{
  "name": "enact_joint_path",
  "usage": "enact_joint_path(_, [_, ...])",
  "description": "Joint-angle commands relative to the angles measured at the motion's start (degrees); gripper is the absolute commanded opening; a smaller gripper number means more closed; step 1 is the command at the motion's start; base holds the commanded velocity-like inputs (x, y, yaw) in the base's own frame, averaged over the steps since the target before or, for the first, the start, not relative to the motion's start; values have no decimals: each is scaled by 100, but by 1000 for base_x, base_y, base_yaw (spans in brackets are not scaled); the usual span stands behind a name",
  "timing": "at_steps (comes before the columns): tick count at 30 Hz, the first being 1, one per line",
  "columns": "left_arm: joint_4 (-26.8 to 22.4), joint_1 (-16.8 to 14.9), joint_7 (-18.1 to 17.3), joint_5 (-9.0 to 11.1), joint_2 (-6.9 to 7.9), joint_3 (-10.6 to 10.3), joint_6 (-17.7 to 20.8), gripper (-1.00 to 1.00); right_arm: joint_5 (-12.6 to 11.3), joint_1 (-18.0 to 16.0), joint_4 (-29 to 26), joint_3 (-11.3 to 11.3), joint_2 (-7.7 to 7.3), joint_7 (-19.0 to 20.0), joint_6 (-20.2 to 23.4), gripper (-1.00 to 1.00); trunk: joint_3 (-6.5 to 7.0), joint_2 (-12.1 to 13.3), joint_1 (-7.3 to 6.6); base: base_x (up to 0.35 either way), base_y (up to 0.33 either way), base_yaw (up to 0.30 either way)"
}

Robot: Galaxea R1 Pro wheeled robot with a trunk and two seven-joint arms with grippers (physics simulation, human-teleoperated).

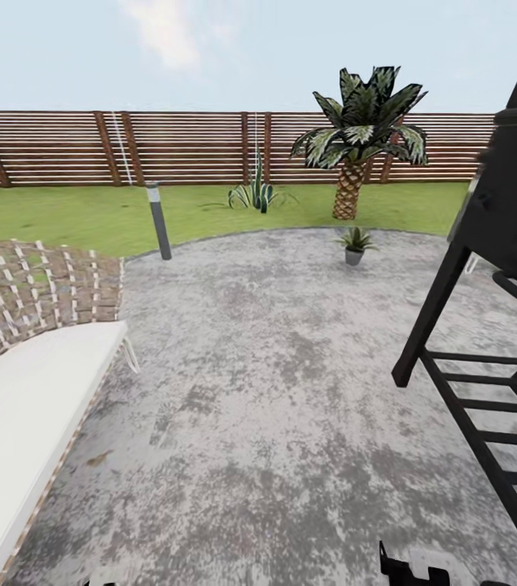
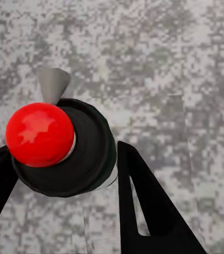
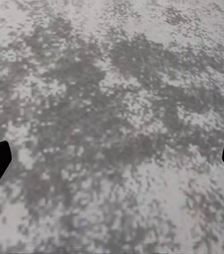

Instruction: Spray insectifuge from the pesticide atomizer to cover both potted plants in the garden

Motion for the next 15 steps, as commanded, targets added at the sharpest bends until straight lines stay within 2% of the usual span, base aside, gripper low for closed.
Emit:
enact_joint_path(1, [7, -4, 20, -61, -1, 35, -21, -100, -51, -3, 3, 48, 0, -10, -14, 100, -5, -2, 2, 336, 0, 0])
enact_joint_path(15, [9, -4, 20, -61, -1, 34, -21, -100, -50, -3, 3, 48, 0, -10, -14, 100, -5, -2, 2, 336, 0, 0])
